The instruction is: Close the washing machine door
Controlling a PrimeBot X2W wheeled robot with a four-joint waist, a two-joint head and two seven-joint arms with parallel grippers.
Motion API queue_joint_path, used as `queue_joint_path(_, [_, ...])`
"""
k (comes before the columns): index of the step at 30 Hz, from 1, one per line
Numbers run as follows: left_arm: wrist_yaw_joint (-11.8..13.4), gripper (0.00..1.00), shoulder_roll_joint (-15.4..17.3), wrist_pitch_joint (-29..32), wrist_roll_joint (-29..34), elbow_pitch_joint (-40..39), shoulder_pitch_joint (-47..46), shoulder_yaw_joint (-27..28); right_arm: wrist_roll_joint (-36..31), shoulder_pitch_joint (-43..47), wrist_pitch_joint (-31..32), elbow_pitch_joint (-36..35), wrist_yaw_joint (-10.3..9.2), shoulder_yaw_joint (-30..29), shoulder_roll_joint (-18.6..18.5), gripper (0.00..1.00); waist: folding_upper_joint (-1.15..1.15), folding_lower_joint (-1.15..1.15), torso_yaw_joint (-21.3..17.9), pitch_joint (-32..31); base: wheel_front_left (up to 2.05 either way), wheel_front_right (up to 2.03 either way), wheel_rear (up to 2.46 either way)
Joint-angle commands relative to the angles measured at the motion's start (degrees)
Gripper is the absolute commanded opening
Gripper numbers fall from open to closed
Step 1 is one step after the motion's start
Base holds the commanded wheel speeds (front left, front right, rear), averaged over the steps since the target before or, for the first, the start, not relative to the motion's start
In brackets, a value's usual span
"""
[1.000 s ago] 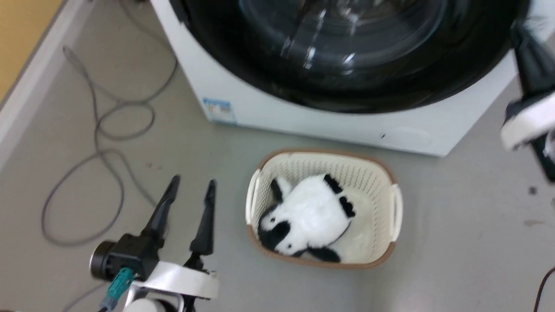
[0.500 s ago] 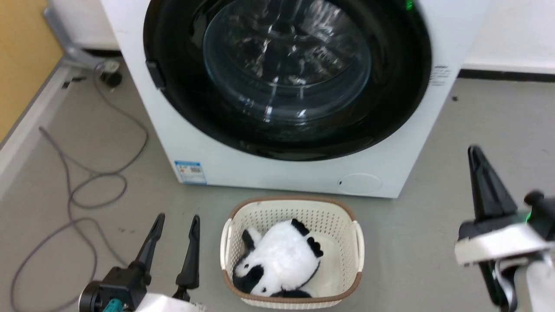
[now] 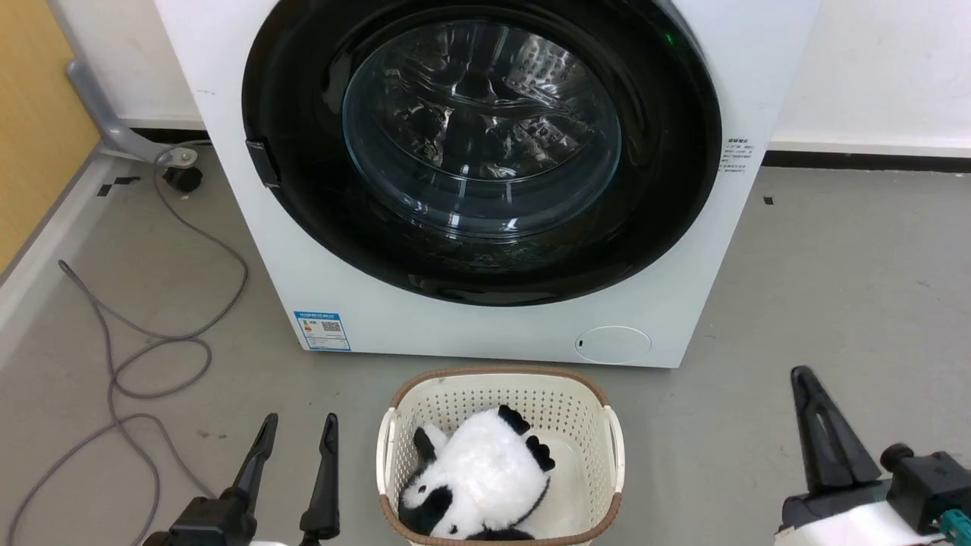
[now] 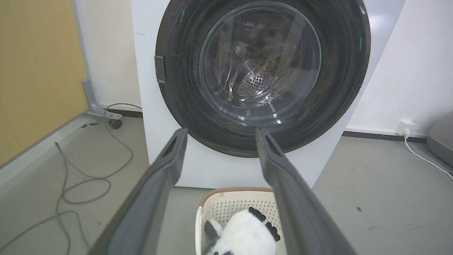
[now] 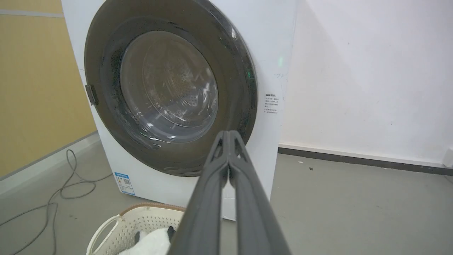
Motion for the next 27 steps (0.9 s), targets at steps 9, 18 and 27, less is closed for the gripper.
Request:
queue_joint_path(9, [0.6,1.00,0.0,-0.2,0.9,0.1,0.7,0.2,0.9,2.0,-0.3,-2.2,-0.04,-1.1,0.7,1.00,0.00,0.01,0.4,-0.2,0.00,0.00,0.00])
queue_joint_path(18, [0.6,0.00,0.0,0.1,0.3,0.0,0.2,0.0,1.2,1.2,0.1,-2.2,0.01,-1.0,0.4,0.00,0.00,0.01,0.4,-0.2,0.00,0.00,0.00])
queue_joint_path(27, [0.8,0.00,0.0,0.9,0.7,-0.2,-0.1,0.1,1.0,1.1,0.9,-2.2,0.01,-0.7,0.4,0.00,0.00,0.01,0.3,-0.2,0.00,0.00,0.00])
